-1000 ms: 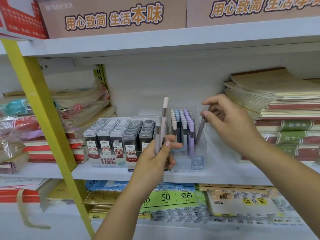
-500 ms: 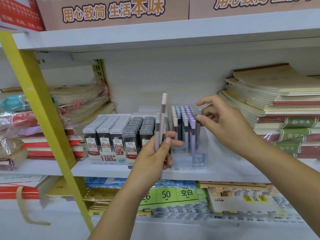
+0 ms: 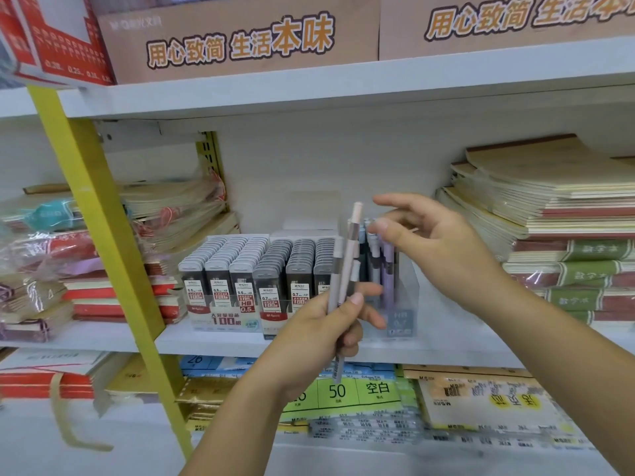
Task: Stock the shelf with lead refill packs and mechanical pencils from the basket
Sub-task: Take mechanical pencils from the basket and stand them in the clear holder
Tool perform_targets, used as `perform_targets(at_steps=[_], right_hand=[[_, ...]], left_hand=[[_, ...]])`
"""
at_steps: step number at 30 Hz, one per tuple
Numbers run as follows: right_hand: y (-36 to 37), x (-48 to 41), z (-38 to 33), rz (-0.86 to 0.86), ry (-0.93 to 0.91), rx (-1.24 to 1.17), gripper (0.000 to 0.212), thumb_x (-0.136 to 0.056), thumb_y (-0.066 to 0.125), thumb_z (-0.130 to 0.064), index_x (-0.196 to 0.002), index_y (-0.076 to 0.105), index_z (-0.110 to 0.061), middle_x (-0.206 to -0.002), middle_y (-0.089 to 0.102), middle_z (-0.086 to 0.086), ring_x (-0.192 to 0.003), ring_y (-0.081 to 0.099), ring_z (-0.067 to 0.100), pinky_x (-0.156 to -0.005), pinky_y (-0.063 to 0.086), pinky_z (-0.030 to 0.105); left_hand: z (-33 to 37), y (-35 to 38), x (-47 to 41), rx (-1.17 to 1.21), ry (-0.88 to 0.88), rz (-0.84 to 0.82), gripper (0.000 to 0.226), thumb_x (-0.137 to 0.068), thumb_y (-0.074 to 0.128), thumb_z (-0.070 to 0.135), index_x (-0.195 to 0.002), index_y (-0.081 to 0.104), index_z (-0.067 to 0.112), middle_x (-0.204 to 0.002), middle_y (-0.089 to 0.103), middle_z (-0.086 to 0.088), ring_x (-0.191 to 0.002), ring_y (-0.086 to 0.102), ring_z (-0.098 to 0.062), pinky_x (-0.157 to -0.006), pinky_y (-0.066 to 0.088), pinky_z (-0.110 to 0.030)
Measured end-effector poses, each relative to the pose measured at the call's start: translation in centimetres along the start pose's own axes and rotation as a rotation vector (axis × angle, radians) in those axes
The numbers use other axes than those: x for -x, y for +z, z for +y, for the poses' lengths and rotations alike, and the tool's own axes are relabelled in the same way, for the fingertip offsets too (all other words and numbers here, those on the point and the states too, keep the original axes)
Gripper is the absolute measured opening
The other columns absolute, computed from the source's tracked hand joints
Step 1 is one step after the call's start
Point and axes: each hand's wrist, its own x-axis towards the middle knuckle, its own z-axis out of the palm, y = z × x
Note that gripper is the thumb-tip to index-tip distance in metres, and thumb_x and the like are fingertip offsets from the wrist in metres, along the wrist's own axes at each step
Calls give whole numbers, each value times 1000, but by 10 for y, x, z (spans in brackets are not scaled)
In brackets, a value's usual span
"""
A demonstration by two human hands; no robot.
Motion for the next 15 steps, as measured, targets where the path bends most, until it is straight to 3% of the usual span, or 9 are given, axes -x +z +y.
perform_targets(at_steps=[4, 6, 9, 12, 15], right_hand=[[8, 0, -11, -80, 55, -143, 27, -91, 64, -17, -116, 62, -26, -90, 76, -5, -91, 70, 16, -87, 54, 32], [6, 2, -10, -3, 12, -205, 22, -91, 63, -11, -111, 62, -21, -86, 76, 0, -84, 70, 20, -74, 55, 31], [-8, -1, -10, 235, -94, -275, 18, -94, 59, -9, -104, 58, -23, -84, 74, 0, -76, 71, 16, -60, 52, 20], [-20, -6, -9, 294, -205, -166, 21, -94, 59, -12, -102, 54, -31, -85, 71, 1, -80, 71, 18, -61, 53, 21], [-13, -7, -2, 149, -219, 59, 23, -93, 61, -14, -102, 55, -34, -85, 68, 1, -82, 69, 21, -67, 57, 31]], left_hand=[[-2, 6, 1, -13, -42, -25, 26, -96, 54, 38, -113, 72, 30, -88, 69, -2, -60, 41, -8, -55, 40, -19], [-3, 4, 2, -20, -35, 12, 24, -99, 53, 34, -113, 71, 27, -85, 69, -1, -58, 41, -8, -54, 40, -18], [-4, -3, 6, -83, 0, 129, 23, -106, 47, 26, -115, 68, 21, -79, 68, 2, -56, 41, -7, -52, 40, -18], [-7, -8, 8, -135, 28, 268, 23, -106, 45, 26, -111, 67, 24, -75, 68, 4, -54, 45, -6, -52, 43, -18], [-9, -10, 9, -180, 30, 323, 23, -106, 43, 27, -112, 65, 27, -74, 70, 6, -53, 51, -5, -54, 48, -17]])
